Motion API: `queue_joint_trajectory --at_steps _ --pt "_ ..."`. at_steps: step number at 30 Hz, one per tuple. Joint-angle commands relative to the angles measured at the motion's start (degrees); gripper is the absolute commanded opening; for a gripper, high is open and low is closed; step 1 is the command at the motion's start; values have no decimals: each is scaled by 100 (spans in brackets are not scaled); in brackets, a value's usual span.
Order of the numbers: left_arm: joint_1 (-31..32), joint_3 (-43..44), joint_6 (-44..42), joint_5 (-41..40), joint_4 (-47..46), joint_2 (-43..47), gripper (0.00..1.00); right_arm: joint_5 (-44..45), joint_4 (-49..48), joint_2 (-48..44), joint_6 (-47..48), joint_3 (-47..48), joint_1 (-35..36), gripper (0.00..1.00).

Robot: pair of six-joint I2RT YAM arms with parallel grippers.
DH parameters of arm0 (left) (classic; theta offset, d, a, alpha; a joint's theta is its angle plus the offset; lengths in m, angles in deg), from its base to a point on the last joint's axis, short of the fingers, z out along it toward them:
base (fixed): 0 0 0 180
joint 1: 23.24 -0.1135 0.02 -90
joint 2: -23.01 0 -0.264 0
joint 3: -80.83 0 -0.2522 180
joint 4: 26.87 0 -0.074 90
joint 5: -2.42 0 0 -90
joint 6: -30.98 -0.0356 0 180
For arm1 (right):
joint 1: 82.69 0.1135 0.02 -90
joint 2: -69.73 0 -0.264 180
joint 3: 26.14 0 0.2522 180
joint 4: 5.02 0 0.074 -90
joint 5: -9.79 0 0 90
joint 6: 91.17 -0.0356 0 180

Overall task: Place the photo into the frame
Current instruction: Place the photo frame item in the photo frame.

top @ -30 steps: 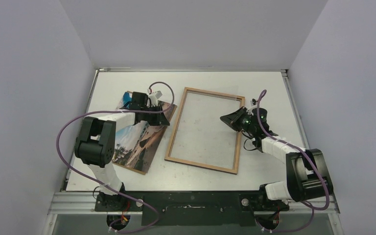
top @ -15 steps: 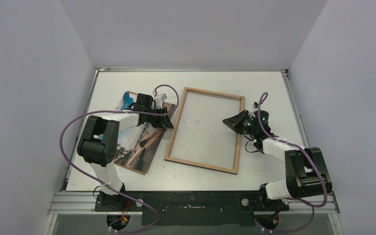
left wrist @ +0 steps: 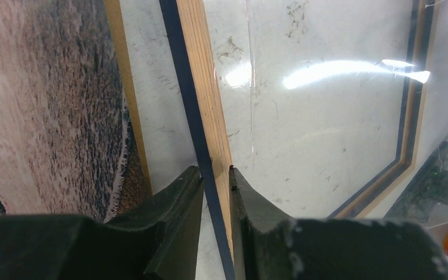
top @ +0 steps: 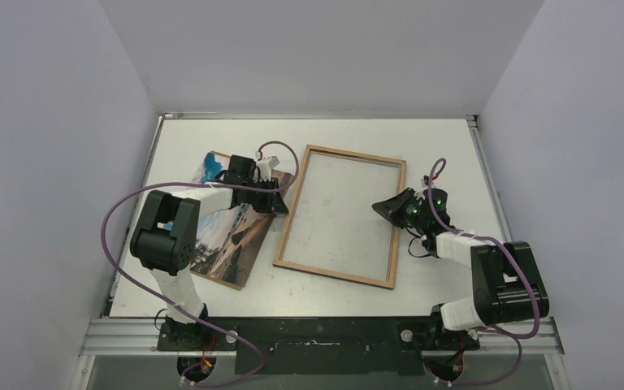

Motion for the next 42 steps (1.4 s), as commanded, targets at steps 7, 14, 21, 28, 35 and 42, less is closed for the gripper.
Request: queue_joint_trajectory --at_steps 7,14,21,28,35,42 --pt "39 286 -112 -5 -35 -69 20 33 -578 201 158 -34 -43 5" --pt "56 341 -147 12 -3 -135 18 7 -676 404 258 45 -55 5" --pt "100 401 -171 -4 24 -165 17 -56 -514 415 457 207 -111 5" --pt "127 498 -166 -19 86 -178 16 -241 -442 541 568 419 -120 5" --pt "131 530 -192 -48 110 -210 16 -444 -378 680 689 577 -150 5" --pt "152 593 -175 -58 114 -276 16 -695 -167 765 882 737 -181 5"
